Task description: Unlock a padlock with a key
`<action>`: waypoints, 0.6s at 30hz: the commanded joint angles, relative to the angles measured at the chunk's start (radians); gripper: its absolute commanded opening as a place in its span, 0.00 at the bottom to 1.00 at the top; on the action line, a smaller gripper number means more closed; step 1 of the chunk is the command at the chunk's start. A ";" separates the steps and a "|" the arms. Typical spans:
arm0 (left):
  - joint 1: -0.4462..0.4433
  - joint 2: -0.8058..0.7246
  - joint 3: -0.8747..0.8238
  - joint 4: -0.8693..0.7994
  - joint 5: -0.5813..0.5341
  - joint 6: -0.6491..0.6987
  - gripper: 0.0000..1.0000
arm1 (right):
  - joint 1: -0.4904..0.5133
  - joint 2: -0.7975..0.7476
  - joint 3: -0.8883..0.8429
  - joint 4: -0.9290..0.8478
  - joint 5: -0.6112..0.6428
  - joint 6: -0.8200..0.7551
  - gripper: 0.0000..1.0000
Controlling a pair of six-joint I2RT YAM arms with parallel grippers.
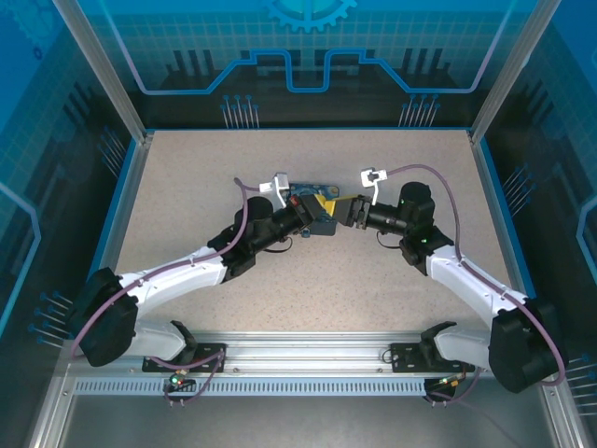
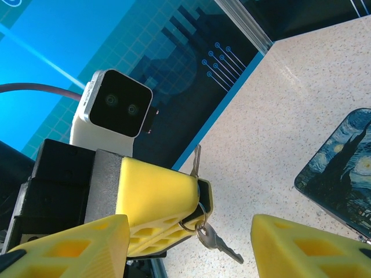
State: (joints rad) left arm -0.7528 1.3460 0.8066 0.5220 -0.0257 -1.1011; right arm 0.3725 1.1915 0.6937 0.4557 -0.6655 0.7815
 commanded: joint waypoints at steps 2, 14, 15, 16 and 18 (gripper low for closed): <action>-0.010 -0.018 -0.018 0.076 -0.060 -0.006 0.00 | 0.012 0.017 0.009 0.079 -0.026 0.017 0.57; -0.021 0.002 -0.049 0.205 -0.072 -0.019 0.00 | 0.040 0.052 0.013 0.136 -0.041 0.062 0.46; -0.020 0.004 -0.045 0.204 -0.071 -0.020 0.00 | 0.040 0.054 0.014 0.135 -0.040 0.060 0.43; -0.022 0.005 -0.046 0.203 -0.071 -0.020 0.00 | 0.041 0.053 0.015 0.134 -0.037 0.062 0.39; -0.023 0.007 -0.043 0.201 -0.073 -0.020 0.00 | 0.042 0.055 0.015 0.132 -0.033 0.061 0.31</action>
State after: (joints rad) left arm -0.7624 1.3476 0.7685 0.6552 -0.0864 -1.1099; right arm 0.4000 1.2369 0.6937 0.5621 -0.6891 0.8394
